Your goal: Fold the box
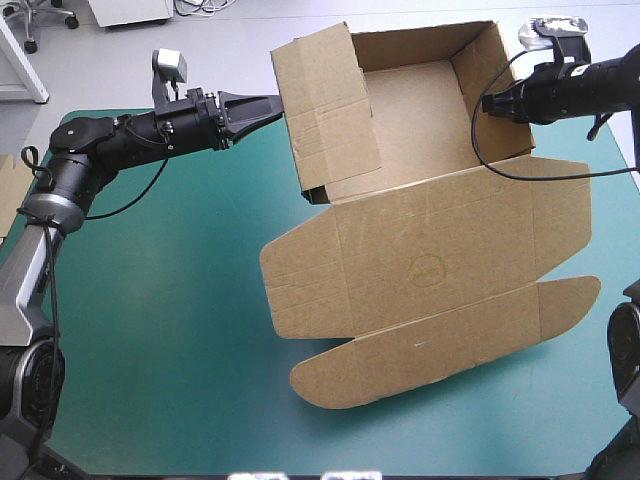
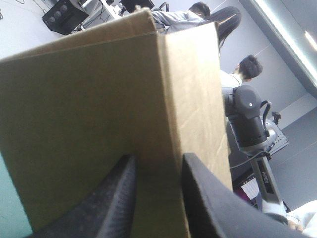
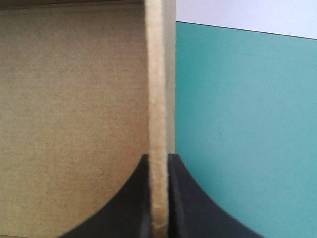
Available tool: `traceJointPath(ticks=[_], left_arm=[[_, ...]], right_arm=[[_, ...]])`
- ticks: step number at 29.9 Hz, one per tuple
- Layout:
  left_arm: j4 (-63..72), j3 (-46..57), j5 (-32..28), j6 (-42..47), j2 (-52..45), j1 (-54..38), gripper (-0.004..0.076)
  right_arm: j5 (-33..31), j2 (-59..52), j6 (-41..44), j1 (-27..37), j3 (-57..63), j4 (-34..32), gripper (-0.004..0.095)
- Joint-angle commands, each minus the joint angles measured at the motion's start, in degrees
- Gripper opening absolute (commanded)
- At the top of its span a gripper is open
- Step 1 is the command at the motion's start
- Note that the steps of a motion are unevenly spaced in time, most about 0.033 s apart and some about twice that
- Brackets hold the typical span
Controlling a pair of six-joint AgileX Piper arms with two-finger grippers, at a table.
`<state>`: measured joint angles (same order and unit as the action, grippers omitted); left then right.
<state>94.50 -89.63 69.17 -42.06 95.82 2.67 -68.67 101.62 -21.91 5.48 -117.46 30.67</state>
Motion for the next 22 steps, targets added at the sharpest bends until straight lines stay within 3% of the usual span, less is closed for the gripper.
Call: traceJointPath(ticks=[1, 6, 13, 22], left_arm=[[2.67, -3.38, 4.81, 1.64, -2.96, 0.39, 0.0289], [0.01, -4.22, 3.32, 3.1, -2.96, 1.94, 0.0464], [-2.9, -6.38, -0.63, 5.0, -2.96, 3.89, 0.0469], [-23.85, -14.52, -3.98, 15.45, -2.96, 6.55, 0.0469]], right_arm=[[2.74, -2.78, 1.12, 0.16, -1.5, 3.17, -0.0003], [2.74, -2.78, 1.79, 0.1, -1.5, 3.83, -0.0003], [1.42, -2.78, 2.88, -1.1, -1.5, 2.2, -0.0003], [2.37, -2.78, 7.83, -6.79, -1.5, -3.69, -0.0003]])
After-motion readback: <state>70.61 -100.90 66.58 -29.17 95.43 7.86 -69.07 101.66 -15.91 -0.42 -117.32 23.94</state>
